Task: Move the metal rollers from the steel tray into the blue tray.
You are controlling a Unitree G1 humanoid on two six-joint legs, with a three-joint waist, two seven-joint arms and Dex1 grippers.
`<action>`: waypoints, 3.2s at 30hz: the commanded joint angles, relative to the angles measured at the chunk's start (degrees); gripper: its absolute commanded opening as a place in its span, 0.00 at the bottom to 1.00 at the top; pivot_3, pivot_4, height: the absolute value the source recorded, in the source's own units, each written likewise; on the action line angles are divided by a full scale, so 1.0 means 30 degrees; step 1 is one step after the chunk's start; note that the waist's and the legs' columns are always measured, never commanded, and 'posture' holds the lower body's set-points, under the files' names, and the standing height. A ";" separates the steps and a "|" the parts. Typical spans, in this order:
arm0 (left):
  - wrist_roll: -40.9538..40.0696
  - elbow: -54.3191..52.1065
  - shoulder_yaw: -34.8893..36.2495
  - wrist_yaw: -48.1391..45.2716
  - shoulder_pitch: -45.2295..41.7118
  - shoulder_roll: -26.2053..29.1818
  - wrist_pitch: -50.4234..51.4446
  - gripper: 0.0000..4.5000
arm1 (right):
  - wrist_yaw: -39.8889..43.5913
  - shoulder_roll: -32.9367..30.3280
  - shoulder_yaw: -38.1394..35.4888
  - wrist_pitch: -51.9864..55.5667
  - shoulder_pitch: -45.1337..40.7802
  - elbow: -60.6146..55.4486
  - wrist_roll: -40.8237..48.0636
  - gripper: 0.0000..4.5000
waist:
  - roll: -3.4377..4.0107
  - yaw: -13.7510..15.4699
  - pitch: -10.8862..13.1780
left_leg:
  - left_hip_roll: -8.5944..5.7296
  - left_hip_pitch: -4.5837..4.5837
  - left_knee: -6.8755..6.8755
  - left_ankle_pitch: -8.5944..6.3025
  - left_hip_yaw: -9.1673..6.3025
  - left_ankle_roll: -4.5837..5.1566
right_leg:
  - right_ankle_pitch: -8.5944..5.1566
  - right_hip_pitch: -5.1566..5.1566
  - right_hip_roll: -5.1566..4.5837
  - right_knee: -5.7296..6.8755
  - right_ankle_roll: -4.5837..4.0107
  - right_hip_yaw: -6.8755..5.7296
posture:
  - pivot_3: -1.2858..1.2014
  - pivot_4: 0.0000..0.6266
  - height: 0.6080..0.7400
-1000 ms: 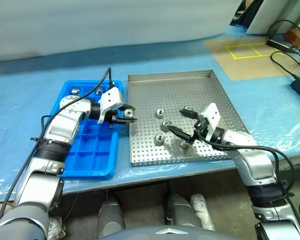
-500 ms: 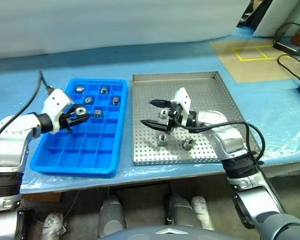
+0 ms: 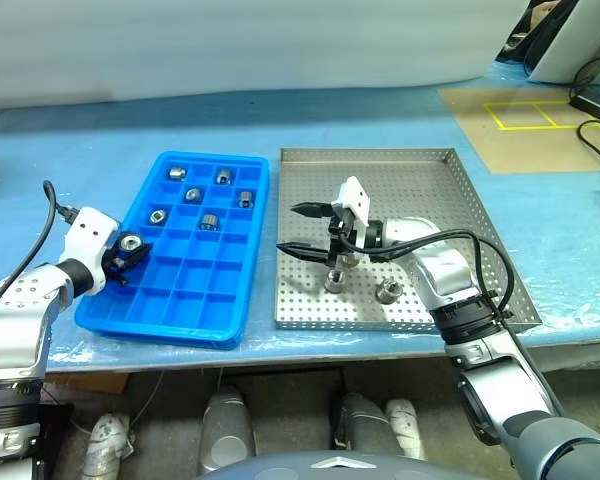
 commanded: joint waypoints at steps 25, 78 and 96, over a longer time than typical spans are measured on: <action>-0.2965 -0.2563 -0.2805 -0.3311 -0.3864 0.0817 0.1211 0.90 | -0.0307 -0.1650 -0.1636 -0.0924 0.1396 -0.0581 -0.0422 1.00 | -0.0025 0.0298 -0.0005 | -0.0019 0.0018 0.0032 0.0063 -0.0006 -0.0048 | 0.0003 0.0017 0.0002 0.0073 -0.0007 0.0008 | 0.55 0.24 1.00; 0.3738 1.3870 -1.2806 -0.9149 -1.3609 -1.0231 -0.5512 0.62 | -0.5438 -0.4502 -0.5464 0.1739 0.7196 -0.6859 0.0195 1.00 | 0.0011 -0.1099 -0.0030 | -0.0102 0.0170 0.0113 -0.0010 0.0086 0.0105 | 0.0003 0.0157 -0.0054 0.0066 -0.0003 0.0171 | 0.41 0.24 1.00; 0.1792 0.9024 -1.0657 -1.0399 -1.2373 -0.8017 -0.3974 0.45 | -0.5286 -0.4382 -0.4971 0.1488 0.6687 -0.6137 0.0174 1.00 | 0.0014 -0.1260 -0.0028 | -0.0068 0.0074 0.0044 -0.0024 0.0095 0.0130 | 0.0006 0.0065 -0.0008 -0.0025 -0.0001 0.0157 | 0.43 0.24 1.00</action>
